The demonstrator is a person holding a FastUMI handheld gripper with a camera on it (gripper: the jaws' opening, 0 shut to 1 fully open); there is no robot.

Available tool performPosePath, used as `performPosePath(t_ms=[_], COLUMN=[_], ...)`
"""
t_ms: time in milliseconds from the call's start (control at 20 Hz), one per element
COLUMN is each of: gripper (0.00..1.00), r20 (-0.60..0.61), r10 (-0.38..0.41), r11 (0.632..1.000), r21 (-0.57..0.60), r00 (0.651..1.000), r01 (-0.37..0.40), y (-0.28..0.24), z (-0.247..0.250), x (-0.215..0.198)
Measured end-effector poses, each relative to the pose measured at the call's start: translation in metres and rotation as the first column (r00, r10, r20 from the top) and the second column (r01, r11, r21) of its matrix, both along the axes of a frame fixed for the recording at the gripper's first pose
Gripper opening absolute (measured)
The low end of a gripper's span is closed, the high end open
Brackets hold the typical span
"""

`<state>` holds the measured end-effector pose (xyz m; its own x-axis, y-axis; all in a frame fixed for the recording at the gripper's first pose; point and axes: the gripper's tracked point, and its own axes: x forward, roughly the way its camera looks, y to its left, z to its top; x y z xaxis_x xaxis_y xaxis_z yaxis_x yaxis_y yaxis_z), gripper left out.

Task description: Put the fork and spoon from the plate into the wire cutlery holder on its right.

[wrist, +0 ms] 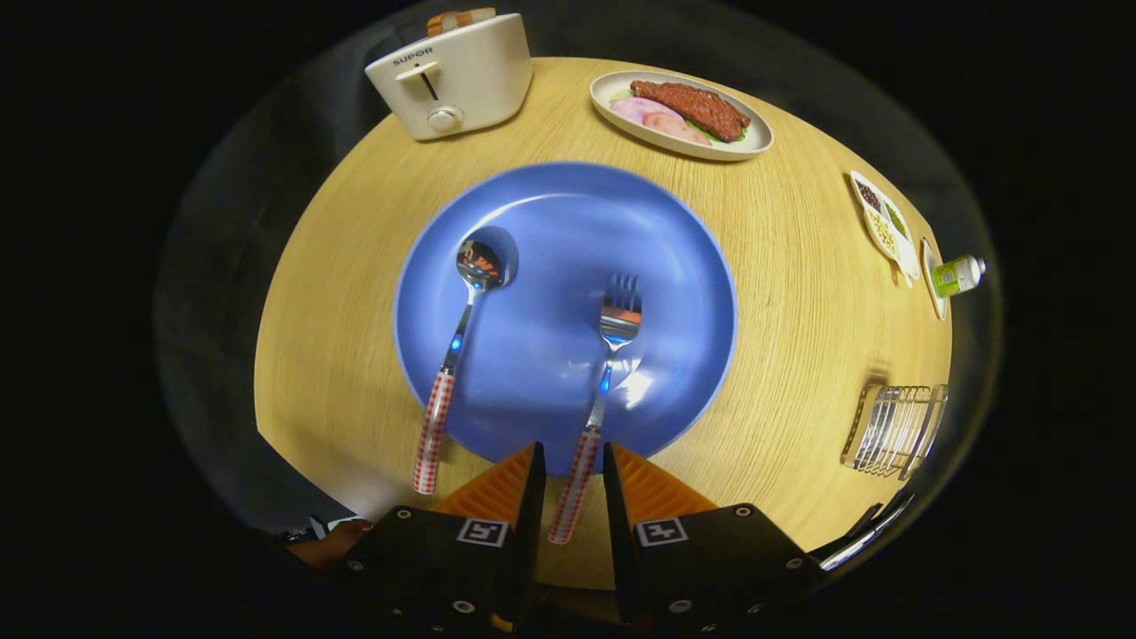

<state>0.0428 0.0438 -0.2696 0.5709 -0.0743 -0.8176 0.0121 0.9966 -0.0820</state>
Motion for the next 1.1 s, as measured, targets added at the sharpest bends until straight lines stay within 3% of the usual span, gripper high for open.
performPosePath(t_ms=[400,800,1100], gripper=[0.11,0.09,0.09], r20=[-0.029,0.013,0.077], r10=[-0.028,-0.035,-0.075], r11=[0.998,0.996,0.992], r21=[0.057,0.083,0.111], r00=[0.999,0.999,0.994], r01=[0.029,0.034,0.066], y=[0.005,-0.006,-0.046], z=[0.005,0.028,0.065], x=[0.011,0.015,-0.015])
